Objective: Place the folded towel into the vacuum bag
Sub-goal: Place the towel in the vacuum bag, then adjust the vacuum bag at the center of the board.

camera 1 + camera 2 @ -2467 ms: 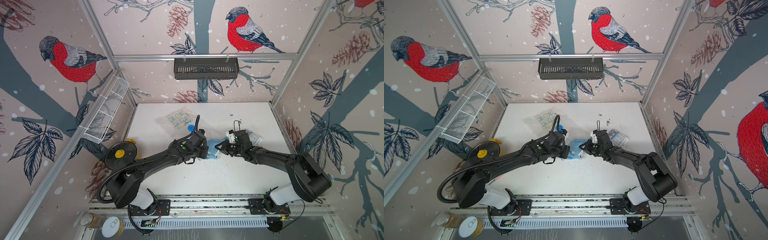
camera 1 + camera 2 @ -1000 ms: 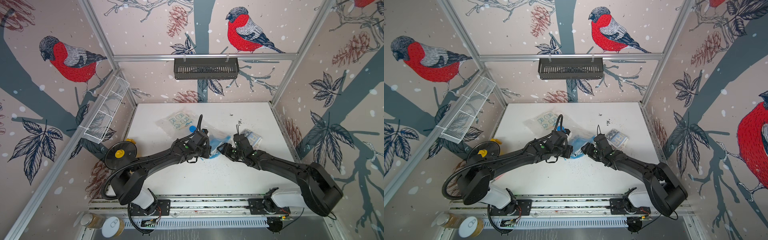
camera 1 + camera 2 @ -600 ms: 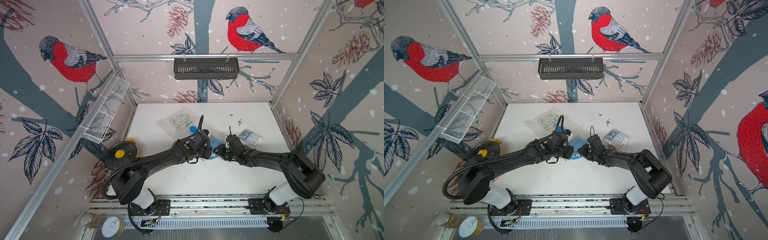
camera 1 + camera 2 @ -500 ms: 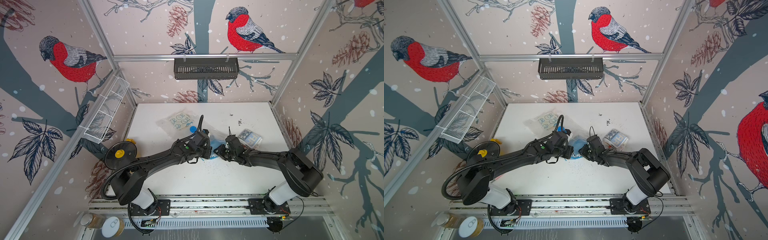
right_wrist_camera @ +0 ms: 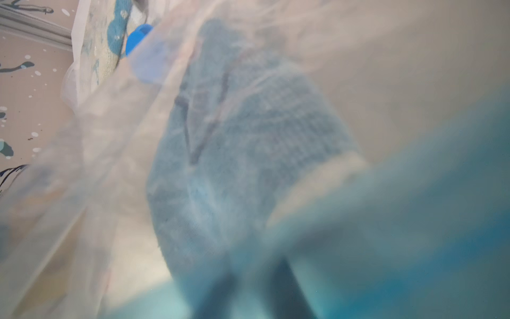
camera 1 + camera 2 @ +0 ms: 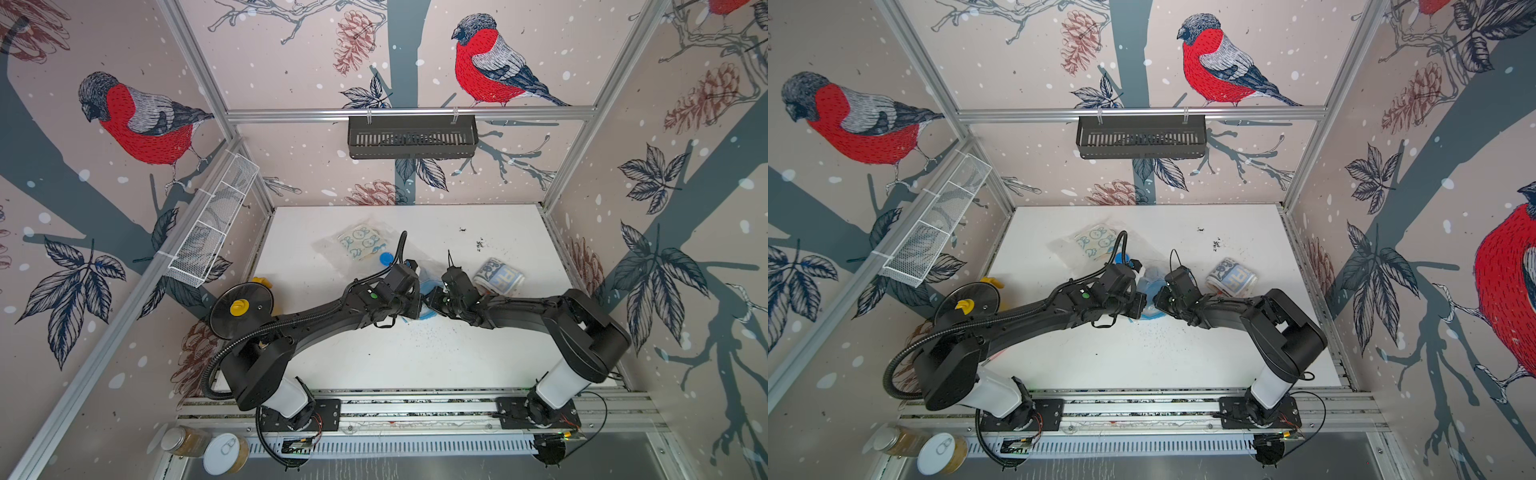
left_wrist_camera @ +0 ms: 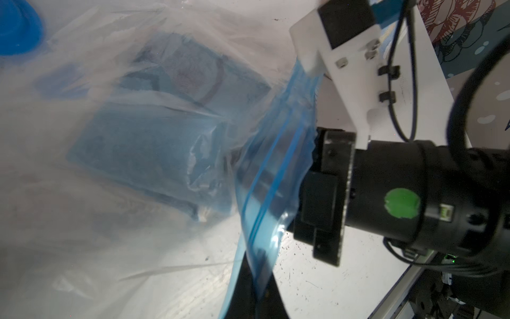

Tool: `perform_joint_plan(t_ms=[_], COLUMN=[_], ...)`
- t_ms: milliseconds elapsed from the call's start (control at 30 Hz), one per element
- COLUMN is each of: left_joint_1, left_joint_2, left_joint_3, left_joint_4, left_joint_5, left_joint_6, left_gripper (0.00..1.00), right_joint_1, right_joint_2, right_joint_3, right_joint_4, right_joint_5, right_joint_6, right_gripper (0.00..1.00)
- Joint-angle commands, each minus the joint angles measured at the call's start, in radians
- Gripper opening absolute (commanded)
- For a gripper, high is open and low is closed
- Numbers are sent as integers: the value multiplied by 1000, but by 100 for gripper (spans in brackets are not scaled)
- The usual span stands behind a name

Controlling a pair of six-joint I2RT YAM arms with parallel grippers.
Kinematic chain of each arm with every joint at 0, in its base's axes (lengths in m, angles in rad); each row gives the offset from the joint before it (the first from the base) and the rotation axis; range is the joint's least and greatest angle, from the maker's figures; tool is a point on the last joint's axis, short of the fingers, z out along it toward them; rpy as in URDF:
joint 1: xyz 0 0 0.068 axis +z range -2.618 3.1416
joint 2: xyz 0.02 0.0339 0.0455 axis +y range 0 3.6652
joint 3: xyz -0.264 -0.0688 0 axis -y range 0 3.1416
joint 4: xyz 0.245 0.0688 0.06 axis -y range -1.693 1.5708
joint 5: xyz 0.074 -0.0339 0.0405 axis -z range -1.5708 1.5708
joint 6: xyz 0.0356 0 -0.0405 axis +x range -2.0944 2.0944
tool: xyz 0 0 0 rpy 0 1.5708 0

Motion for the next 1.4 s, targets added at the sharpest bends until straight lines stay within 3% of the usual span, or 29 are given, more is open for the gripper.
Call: perform_joint_plan(t_ms=[0,100,333,600,767,1033,1200,1367], left_joint_1=[-2,-2,-2,-2,-1,-2,-2,1], left_joint_2=[-8,-15,-20,-40,-48,-55,-62,-87], left_joint_3=[-8,-15,-15,19,19,75,99,150], left_joint_4=[29,30,26,1,-25,-50,-68,-109], left_joint_5=[11,10,4,-10,-15,-21,-31,-75], left_joint_6=[6,2,5,20,27,28,32,57], left_gripper=[0,0,0,0,0,0,0,0], right_joint_1=[18,22,4,-49,-86,-86,-82,-82], right_joint_2=[44,30,-198,-367,-347,-228,-218,-256], right_joint_3=[34,21,-116,-244,-300,-244,-177,-55], right_joint_4=[73,78,6,-99,10,132,96,-64], right_joint_5=[-47,-26,73,127,73,1,-7,17], right_joint_6=[18,35,55,77,72,48,29,-23], right_gripper=[26,34,62,65,60,39,24,12])
